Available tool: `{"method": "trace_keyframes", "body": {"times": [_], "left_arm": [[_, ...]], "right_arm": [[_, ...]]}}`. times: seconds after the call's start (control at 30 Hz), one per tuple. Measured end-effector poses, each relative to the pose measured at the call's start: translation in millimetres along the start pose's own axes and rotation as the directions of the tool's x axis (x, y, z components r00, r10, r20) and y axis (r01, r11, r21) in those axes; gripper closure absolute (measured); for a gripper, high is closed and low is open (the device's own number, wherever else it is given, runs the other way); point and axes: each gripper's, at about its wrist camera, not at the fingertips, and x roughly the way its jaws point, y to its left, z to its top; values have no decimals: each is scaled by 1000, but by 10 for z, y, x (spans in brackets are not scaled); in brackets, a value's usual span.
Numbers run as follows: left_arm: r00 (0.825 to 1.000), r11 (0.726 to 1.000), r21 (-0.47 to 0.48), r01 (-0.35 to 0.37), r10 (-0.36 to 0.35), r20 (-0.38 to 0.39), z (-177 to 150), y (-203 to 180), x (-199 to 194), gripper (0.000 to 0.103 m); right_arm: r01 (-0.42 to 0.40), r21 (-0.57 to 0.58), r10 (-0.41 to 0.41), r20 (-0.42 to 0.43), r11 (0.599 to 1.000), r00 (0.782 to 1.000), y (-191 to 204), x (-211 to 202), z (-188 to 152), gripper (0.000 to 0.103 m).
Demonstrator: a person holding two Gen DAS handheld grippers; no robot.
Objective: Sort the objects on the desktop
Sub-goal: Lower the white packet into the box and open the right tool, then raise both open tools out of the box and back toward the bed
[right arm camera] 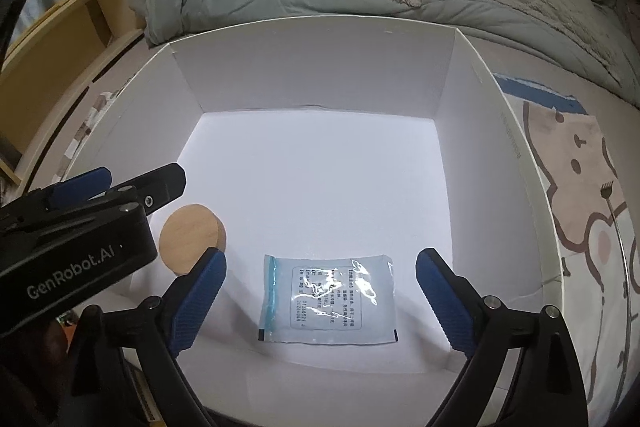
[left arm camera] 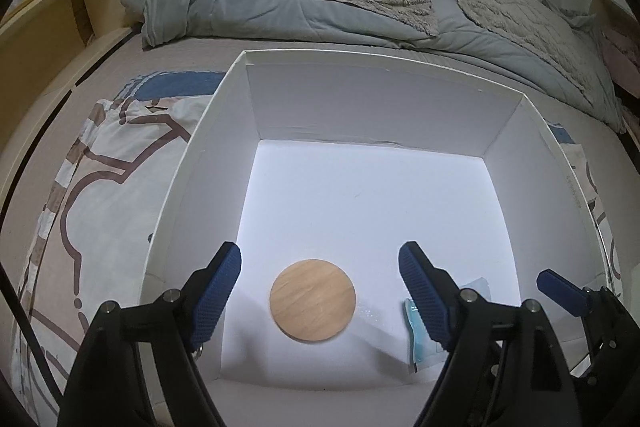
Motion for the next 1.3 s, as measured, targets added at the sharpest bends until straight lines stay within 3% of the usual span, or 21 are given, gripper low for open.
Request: {"method": "trace_keyframes", "body": {"times": [0.27,0.33,0.4,0.47,0.63,0.93,1.3], "left_arm": [[1000,1000,-3,3,-3,11,-10,27,-79,20],[1000,1000,-6,-1,1,24,-24,41,-119,12],[999,1000,-4,-28,28,44,-34,49,-173,9],[997,999,-1,-39,39,64,-40,66,-237,6],[996,999,-12,-31,32,80,-61,144,-384,1],[992,999,-8,-39,39,120,-87,205,-743,0],[970,1000,25,-17,11,243,-154,243,-1488,0]], "right_arm": [[1,11,-1,36,1000,999,4,-60,-25,7],[1,14,-1,46,1000,999,13,-94,-25,7],[-3,23,2,65,1000,998,13,-154,-20,7],[0,31,-3,85,1000,996,11,-221,-20,0],[15,47,-21,133,999,991,-42,-410,-41,0],[20,74,-37,235,997,971,-131,-890,-57,0],[23,53,-40,339,998,940,-81,-1473,-192,0]]}}
